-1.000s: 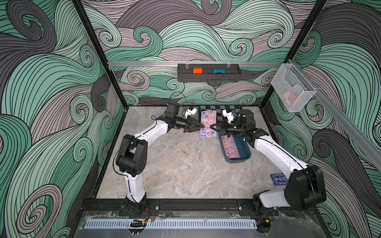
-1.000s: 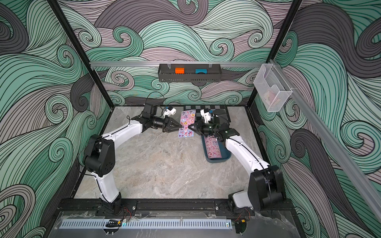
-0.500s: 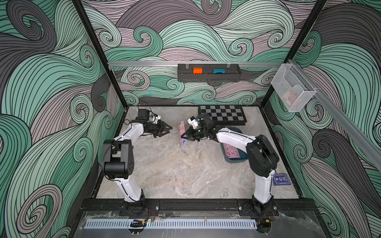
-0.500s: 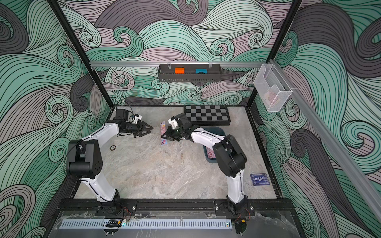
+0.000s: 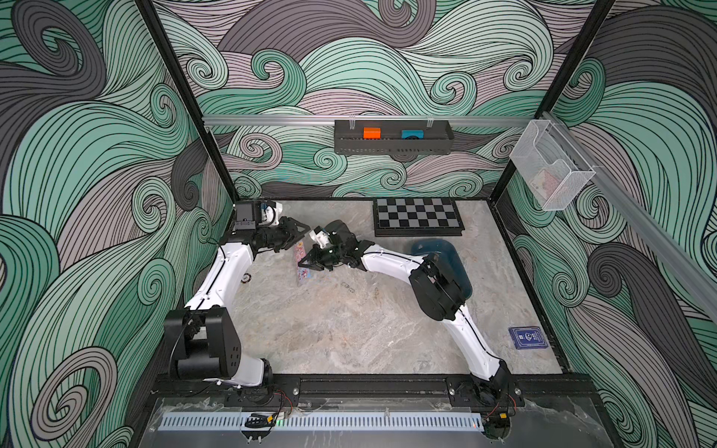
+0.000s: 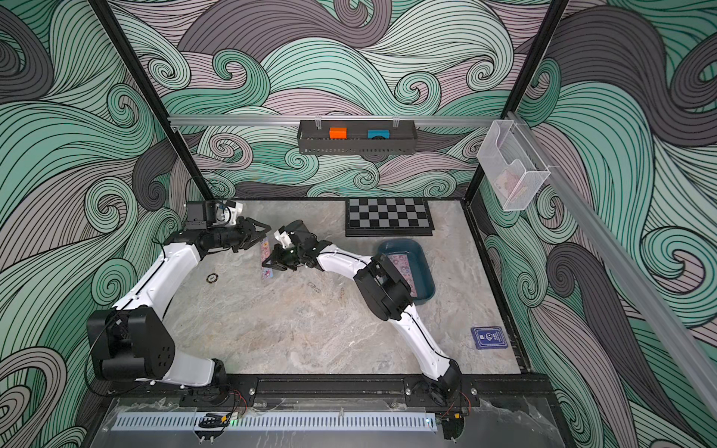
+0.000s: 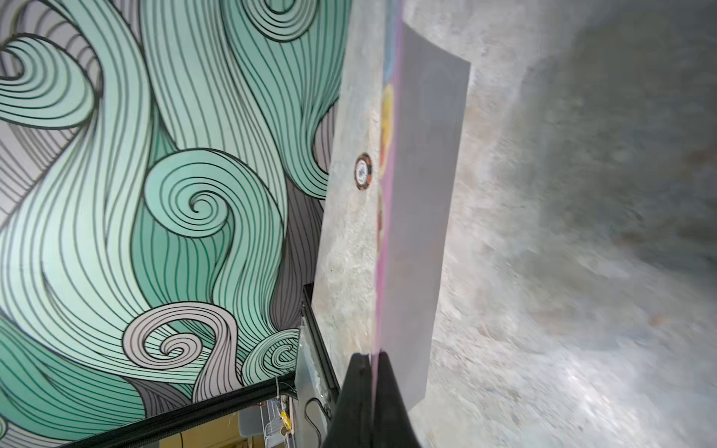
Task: Take the stickers out of the storage box
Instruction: Place the sticker at the center of the board.
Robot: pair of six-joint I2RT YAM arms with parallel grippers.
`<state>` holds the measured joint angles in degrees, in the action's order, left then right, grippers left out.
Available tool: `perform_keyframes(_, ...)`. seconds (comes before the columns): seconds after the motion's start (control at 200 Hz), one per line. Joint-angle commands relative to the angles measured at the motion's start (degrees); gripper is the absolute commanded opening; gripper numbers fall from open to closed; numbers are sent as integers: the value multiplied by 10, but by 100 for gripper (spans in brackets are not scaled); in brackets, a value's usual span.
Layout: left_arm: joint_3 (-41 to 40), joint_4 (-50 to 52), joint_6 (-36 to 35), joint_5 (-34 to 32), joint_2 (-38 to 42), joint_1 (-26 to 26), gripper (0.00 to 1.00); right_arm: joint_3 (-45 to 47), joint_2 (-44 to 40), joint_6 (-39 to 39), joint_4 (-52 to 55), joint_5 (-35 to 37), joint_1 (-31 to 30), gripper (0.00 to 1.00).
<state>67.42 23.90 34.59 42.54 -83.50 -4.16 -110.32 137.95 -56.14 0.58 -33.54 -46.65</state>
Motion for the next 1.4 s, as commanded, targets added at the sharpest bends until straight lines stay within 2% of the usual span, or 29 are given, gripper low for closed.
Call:
perform_keyframes(0.0, -10, -14, 14, 6, -2, -13, 40, -8, 19, -9, -6, -2, 7, 1)
perform_keyframes(0.15, -13, -34, 29, 33, -14, -15, 40, 19, 34, -17, -11, 4, 16, 1)
perform_keyframes(0.35, -15, -30, 30, 33, -6, -20, 40, 24, 45, -7, 7, 14, 12, 2)
perform_keyframes(0.5, -20, -41, 41, 58, -19, -25, 40, 12, 63, 3, 32, 38, -2, 2)
perform_keyframes(0.635, -25, -56, 50, 59, -20, -27, 40, -31, 98, -13, 34, 42, -14, 2)
perform_keyframes(0.846, -21, -48, 40, 44, -21, -28, 40, -93, 147, -81, -11, 101, -39, 2)
perform_keyframes(0.996, -24, -49, 41, 44, -18, -27, 40, -191, 197, -97, 23, 136, -60, 2)
perform_keyframes(1.106, -24, -45, 38, 43, -13, -28, 40, -206, 212, -120, 10, 168, -72, 4)
perform_keyframes(1.226, -23, -38, 34, 45, -6, -28, 40, -216, 224, -124, 7, 183, -77, 9)
perform_keyframes(1.396, -24, -36, 33, 42, 4, -28, 40, -197, 198, -95, 19, 187, -78, 26)
